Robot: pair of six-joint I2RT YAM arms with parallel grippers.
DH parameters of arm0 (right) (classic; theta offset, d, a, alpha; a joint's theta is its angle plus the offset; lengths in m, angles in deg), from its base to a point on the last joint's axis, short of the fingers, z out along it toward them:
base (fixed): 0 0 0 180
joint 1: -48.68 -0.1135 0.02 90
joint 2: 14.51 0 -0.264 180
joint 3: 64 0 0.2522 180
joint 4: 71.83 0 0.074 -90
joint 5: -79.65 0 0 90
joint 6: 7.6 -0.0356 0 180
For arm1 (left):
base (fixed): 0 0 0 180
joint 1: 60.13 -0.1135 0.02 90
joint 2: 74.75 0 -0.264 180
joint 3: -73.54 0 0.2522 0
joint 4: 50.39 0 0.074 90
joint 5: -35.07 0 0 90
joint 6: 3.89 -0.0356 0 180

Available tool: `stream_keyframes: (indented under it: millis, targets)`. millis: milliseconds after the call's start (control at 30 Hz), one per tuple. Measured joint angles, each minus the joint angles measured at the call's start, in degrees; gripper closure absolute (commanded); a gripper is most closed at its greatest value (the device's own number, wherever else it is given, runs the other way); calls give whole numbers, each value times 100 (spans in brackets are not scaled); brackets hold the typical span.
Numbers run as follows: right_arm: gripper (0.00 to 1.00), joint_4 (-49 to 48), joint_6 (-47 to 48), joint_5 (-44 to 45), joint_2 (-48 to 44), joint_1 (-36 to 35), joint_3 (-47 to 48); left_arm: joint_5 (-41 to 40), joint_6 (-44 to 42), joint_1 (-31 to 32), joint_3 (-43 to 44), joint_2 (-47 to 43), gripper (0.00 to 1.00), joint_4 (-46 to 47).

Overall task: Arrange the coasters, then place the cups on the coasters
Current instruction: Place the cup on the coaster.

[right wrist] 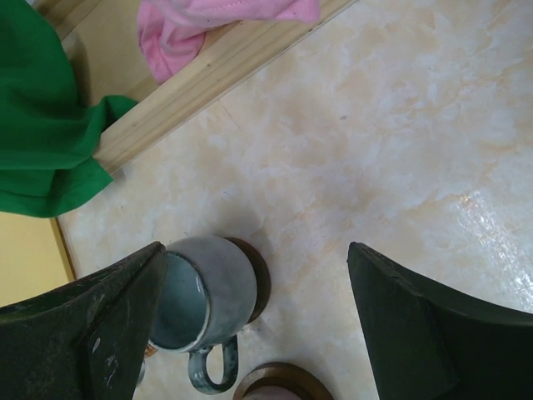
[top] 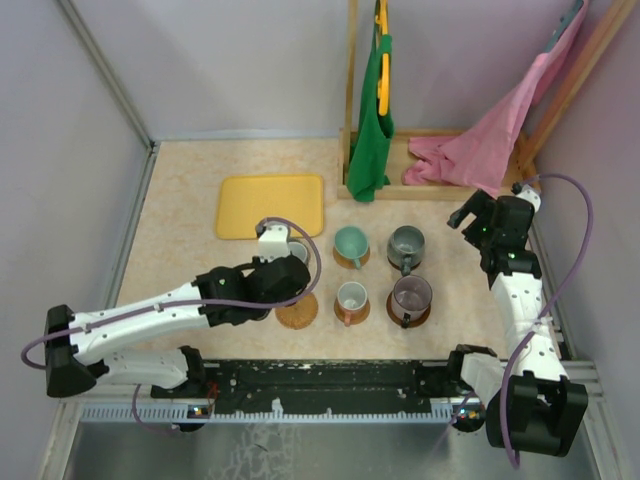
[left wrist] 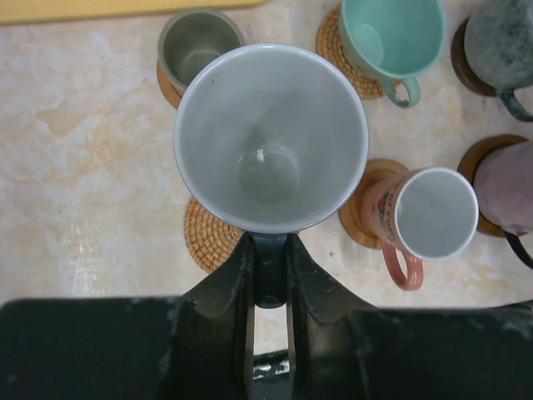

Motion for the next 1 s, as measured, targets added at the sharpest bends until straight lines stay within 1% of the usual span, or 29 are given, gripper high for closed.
stream_keyframes:
  millis: [167,333,500,633,800,1000]
  targets:
    - [11,-11,-17,-39,0,0,0,-323,789,619,-2,13,100,-483]
    - [11,-13,-33,-61,0,0,0,-605,1753,1113,-66,273,100,-922]
    - [11,-13,-33,-61,0,0,0,-763,2522,1368,-236,535,100,-1189]
    - [11,-13,-31,-61,0,-4,0,-796,3032,1504,-503,581,100,-1272]
    - [11,-13,-31,-57,0,-4,0,-837,3285,1609,-857,581,100,-1209]
    - [11,-11,-28,-57,17,-13,0,-957,3381,1620,-1027,610,100,-951]
